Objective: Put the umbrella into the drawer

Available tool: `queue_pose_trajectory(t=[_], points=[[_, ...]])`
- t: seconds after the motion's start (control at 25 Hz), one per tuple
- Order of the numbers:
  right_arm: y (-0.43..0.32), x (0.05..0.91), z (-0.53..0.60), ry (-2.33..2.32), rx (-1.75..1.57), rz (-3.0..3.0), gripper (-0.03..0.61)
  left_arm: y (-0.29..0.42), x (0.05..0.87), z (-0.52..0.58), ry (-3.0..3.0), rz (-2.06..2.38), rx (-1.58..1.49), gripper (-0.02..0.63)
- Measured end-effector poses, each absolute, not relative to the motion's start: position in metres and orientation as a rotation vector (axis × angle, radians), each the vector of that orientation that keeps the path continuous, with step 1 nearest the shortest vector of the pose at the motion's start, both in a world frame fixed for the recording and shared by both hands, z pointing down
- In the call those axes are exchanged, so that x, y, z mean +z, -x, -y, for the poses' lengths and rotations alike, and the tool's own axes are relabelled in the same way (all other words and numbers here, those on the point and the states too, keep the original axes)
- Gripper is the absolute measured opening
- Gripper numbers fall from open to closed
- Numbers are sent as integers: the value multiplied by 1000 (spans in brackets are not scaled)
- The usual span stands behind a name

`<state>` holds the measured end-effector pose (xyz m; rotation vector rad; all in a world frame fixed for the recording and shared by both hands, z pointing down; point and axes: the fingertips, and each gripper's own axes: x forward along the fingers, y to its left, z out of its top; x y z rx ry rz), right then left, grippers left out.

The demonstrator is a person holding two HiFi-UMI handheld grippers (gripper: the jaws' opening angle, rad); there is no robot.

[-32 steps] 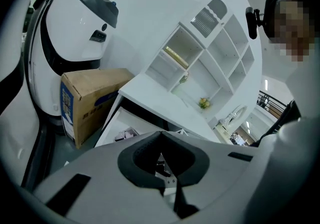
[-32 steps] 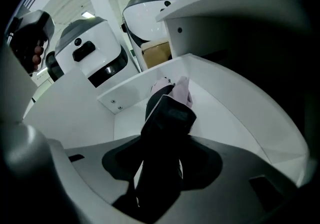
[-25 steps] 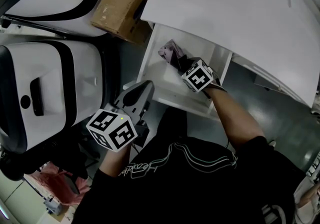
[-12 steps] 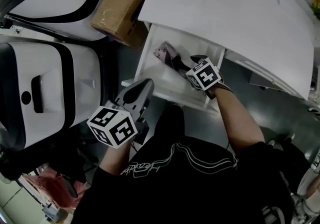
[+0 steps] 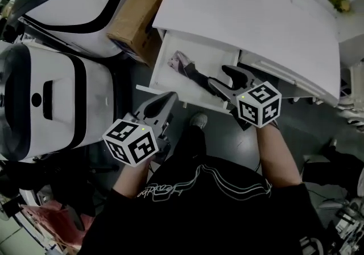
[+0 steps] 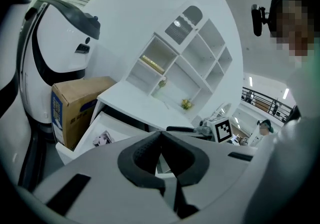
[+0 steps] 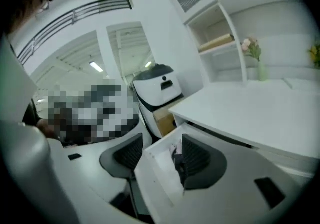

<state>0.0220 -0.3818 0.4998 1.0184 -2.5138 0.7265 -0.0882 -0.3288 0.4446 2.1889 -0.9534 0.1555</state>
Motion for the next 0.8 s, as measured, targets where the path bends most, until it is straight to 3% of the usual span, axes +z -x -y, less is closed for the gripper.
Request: queue_pose_trajectory(t=[0.32, 0.44, 0.56, 0.8], points=[[-39, 375, 257, -974, 795, 2886, 250, 52, 368, 246, -2343, 908, 132, 20], [-54, 348, 218, -1028, 825, 2952, 157, 36, 345, 214, -2389, 878, 125, 20], [-68, 323, 183, -1073, 780, 3003, 106, 22, 328, 184, -2420, 849, 112, 20], [-80, 305, 126, -1072, 690, 3052, 63, -5, 312, 140, -2483, 794, 95, 20]])
